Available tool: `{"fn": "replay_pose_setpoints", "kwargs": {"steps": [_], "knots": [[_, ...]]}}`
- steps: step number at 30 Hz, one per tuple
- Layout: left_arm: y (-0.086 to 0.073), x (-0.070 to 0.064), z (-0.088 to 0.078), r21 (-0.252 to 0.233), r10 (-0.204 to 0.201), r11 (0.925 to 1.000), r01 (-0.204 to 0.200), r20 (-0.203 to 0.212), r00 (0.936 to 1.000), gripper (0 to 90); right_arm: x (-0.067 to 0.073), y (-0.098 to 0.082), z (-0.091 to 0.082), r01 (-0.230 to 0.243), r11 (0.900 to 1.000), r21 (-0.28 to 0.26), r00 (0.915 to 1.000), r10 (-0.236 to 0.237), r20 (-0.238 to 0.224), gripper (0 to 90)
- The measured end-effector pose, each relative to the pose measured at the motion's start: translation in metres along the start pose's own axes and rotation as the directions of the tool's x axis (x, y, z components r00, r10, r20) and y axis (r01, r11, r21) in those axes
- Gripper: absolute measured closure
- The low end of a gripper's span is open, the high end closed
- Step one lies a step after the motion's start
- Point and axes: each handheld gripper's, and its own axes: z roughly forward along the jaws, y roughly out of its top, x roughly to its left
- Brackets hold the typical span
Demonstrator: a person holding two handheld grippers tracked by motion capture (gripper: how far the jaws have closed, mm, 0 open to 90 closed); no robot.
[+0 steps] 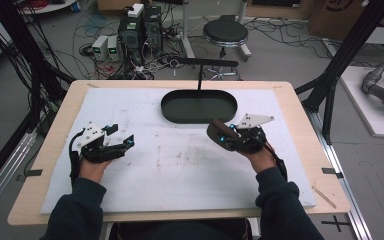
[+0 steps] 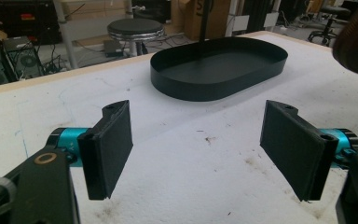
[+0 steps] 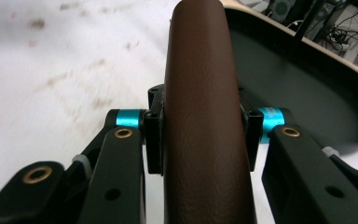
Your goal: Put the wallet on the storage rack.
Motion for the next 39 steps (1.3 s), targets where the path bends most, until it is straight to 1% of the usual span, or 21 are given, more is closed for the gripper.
{"fn": "replay_pose_setpoints", "kwargs": {"steps": [2, 4, 7, 9, 12, 13, 17, 19, 20, 24, 25, 27, 29, 31, 32, 35, 36, 37, 39], "knots": [[0.000, 0.000, 0.000, -0.002, 0.007, 1.0000, -0.007, 0.004, 1.0000, 25.0, -0.008, 0.010, 0.004, -0.016, 1.000, -0.010, 0.9999, 0.016, -0.005, 63.9], [0.000, 0.000, 0.000, -0.005, 0.002, 1.0000, -0.002, 0.006, 1.0000, 25.0, -0.016, 0.020, 0.009, -0.025, 0.999, -0.020, 0.9997, 0.025, -0.005, 63.9], [0.000, 0.000, 0.000, -0.005, 0.000, 1.0000, 0.000, 0.007, 1.0000, 25.0, -0.024, 0.033, 0.014, -0.045, 0.998, -0.032, 0.9990, 0.045, -0.009, 63.9], [0.000, 0.000, 0.000, -0.006, -0.001, 1.0000, 0.001, 0.009, 1.0000, 25.0, -0.031, 0.040, 0.018, -0.056, 0.997, -0.049, 0.9984, 0.056, -0.014, 63.8], [0.000, 0.001, -0.001, -0.004, 0.000, 1.0000, 0.000, 0.009, 1.0000, 25.0, -0.039, 0.051, 0.025, -0.071, 0.996, -0.049, 0.9975, 0.070, -0.008, 63.7], [0.000, 0.001, -0.001, -0.006, -0.001, 1.0000, 0.001, 0.009, 1.0000, 25.0, -0.041, 0.054, 0.028, -0.068, 0.996, -0.053, 0.9977, 0.068, -0.001, 63.7], [0.000, 0.001, 0.000, -0.006, 0.000, 1.0000, 0.000, 0.011, 0.9999, 25.0, -0.052, 0.063, 0.044, -0.073, 0.996, -0.042, 0.9972, 0.073, 0.014, 63.6], [0.000, 0.001, 0.000, -0.006, -0.005, 1.0000, 0.005, 0.012, 0.9999, 25.0, -0.057, 0.065, 0.054, -0.087, 0.996, -0.033, 0.9959, 0.088, 0.021, 63.6], [0.000, 0.001, 0.000, -0.005, -0.005, 1.0000, 0.005, 0.009, 0.9999, 25.0, -0.060, 0.065, 0.060, -0.086, 0.996, -0.029, 0.9958, 0.087, 0.027, 63.6], [0.000, 0.001, 0.000, -0.005, -0.002, 1.0000, 0.002, 0.011, 0.9999, 25.0, -0.073, 0.062, 0.085, -0.119, 0.993, 0.021, 0.9918, 0.118, 0.048, 63.4], [0.000, 0.001, 0.000, -0.005, -0.003, 1.0000, 0.003, 0.011, 0.9999, 25.0, -0.075, 0.060, 0.091, -0.132, 0.991, 0.018, 0.9898, 0.131, 0.056, 63.4], [0.000, 0.001, 0.000, -0.005, -0.002, 1.0000, 0.002, 0.010, 0.9999, 25.0, -0.080, 0.056, 0.104, -0.171, 0.985, 0.026, 0.9841, 0.170, 0.054, 63.4], [0.000, 0.002, 0.000, -0.007, -0.004, 1.0000, 0.004, 0.010, 0.9999, 25.0, -0.082, 0.052, 0.116, -0.179, 0.983, 0.042, 0.9823, 0.176, 0.064, 63.4], [0.000, 0.002, 0.000, -0.008, -0.009, 0.9999, 0.009, 0.009, 0.9999, 25.0, -0.084, 0.050, 0.127, -0.196, 0.979, 0.063, 0.9793, 0.192, 0.062, 63.3], [0.000, 0.002, 0.000, -0.009, -0.010, 0.9999, 0.010, 0.011, 0.9999, 25.0, -0.084, 0.048, 0.132, -0.202, 0.977, 0.063, 0.9783, 0.198, 0.061, 63.2], [-0.001, 0.002, 0.000, -0.009, -0.013, 0.9999, 0.013, 0.015, 0.9998, 25.0, -0.085, 0.047, 0.145, -0.249, 0.968, 0.035, 0.9676, 0.248, 0.048, 63.1], [-0.001, 0.002, 0.001, -0.008, -0.014, 0.9999, 0.014, 0.017, 0.9998, 25.0, -0.085, 0.046, 0.149, -0.258, 0.965, 0.037, 0.9656, 0.256, 0.044, 63.2], [-0.001, 0.002, 0.001, -0.008, -0.015, 0.9999, 0.015, 0.019, 0.9997, 25.0, -0.085, 0.047, 0.152, -0.276, 0.960, 0.041, 0.9609, 0.274, 0.040, 63.2], [-0.001, 0.002, 0.001, -0.005, -0.016, 0.9999, 0.016, 0.019, 0.9997, 25.0, -0.086, 0.048, 0.160, -0.291, 0.955, 0.056, 0.9566, 0.289, 0.033, 63.2]]}}
